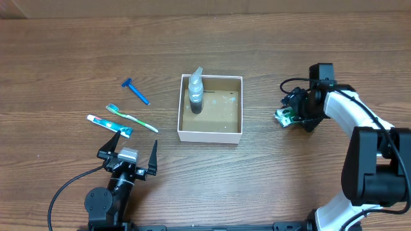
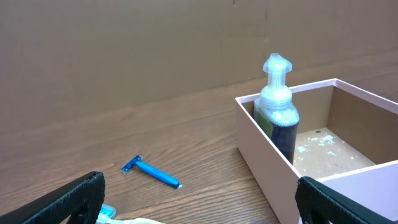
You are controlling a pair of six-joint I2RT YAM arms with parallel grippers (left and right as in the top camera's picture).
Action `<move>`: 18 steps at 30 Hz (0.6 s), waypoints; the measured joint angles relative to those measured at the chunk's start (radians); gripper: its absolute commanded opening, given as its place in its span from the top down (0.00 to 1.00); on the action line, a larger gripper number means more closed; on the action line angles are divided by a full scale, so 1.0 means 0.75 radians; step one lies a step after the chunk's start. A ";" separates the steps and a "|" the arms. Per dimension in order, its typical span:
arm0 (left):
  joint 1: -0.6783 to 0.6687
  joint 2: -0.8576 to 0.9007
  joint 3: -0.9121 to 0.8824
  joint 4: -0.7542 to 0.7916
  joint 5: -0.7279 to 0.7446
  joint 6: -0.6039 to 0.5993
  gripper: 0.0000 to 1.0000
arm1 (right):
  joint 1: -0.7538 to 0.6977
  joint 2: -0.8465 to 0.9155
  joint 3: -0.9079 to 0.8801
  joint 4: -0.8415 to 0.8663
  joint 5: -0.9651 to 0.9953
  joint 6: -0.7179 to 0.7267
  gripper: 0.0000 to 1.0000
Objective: Pack container
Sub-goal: 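Move the right gripper to the green Dettol soap bar and grasp it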
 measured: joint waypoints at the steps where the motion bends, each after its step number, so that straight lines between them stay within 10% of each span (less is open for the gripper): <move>1: 0.000 0.000 0.000 0.000 0.000 0.000 0.00 | 0.014 -0.003 -0.007 0.019 0.001 0.000 0.19; 18: 0.000 0.000 0.000 0.000 0.000 0.000 0.00 | 0.200 -0.006 -0.030 0.102 0.080 -0.018 0.34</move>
